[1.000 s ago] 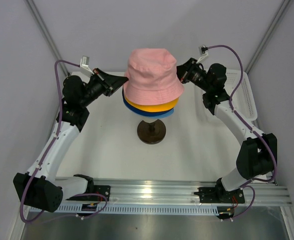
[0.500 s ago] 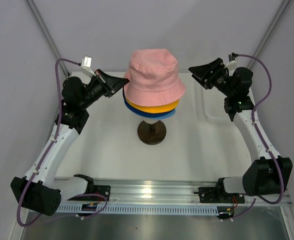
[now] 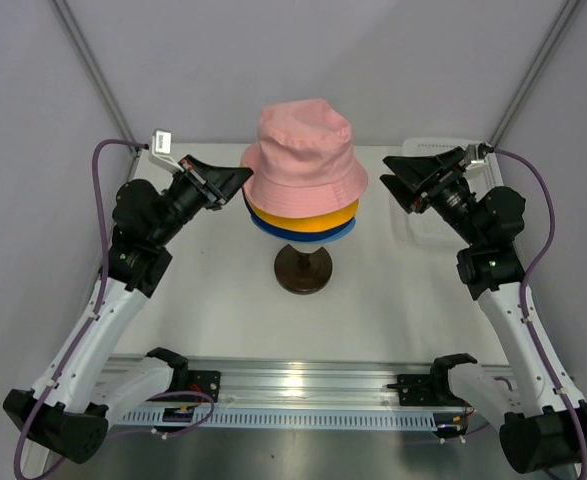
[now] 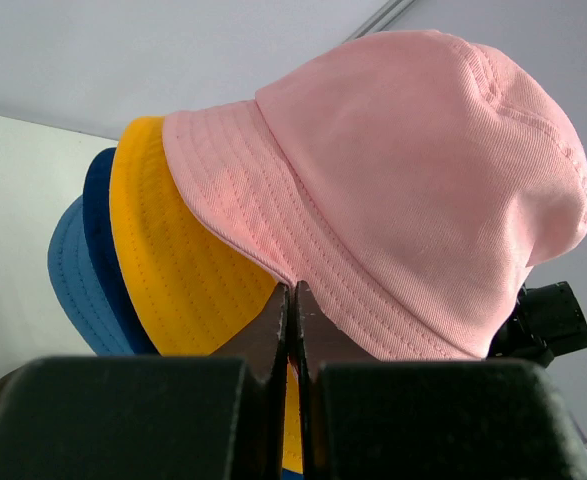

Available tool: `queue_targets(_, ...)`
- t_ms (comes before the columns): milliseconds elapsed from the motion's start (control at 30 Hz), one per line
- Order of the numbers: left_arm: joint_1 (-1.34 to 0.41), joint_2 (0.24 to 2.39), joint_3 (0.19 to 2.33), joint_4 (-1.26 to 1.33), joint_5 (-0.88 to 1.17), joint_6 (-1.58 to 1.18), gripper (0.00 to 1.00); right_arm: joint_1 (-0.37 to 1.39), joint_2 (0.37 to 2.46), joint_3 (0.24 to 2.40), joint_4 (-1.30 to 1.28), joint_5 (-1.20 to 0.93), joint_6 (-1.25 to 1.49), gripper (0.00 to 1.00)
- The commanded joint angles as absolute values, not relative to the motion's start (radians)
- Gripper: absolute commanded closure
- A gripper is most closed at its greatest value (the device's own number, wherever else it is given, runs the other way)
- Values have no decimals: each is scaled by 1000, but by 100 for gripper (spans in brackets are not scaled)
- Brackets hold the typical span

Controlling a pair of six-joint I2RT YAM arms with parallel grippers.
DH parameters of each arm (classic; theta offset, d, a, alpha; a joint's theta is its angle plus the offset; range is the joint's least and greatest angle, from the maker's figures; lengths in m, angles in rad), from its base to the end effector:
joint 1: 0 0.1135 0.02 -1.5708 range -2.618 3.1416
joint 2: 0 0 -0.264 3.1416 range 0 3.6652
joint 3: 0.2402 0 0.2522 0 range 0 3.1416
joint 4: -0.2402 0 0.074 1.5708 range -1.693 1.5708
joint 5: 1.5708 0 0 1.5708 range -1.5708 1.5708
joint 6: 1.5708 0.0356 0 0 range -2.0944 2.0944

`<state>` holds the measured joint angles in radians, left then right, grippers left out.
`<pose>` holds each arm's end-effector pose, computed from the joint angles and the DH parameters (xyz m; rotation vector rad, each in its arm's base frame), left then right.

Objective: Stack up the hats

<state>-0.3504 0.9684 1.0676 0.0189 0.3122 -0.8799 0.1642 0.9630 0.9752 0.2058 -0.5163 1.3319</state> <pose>0.1985 -0.0842 0.4277 -0.1412 1.5751 -1.2117 0.2101 0.0526 0.4159 0.4154 1.5241 1.5620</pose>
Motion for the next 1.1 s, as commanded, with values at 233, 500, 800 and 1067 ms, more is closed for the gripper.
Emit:
queue_targets(233, -390, 911, 1040, 26, 262, -851, 99, 250, 963, 997, 132, -434, 1347, 26)
queue_targets(500, -408, 910, 1042, 25, 252, -845, 99, 307, 1012, 999, 158, -400, 1344, 36)
queue_targets(800, -431, 899, 1019, 8, 229, -842, 99, 316, 1042, 970, 164, -364, 1309, 100)
queue_targets(1067, -436, 881, 966, -80, 166, -825, 99, 321, 963, 859, 69, -275, 1178, 100)
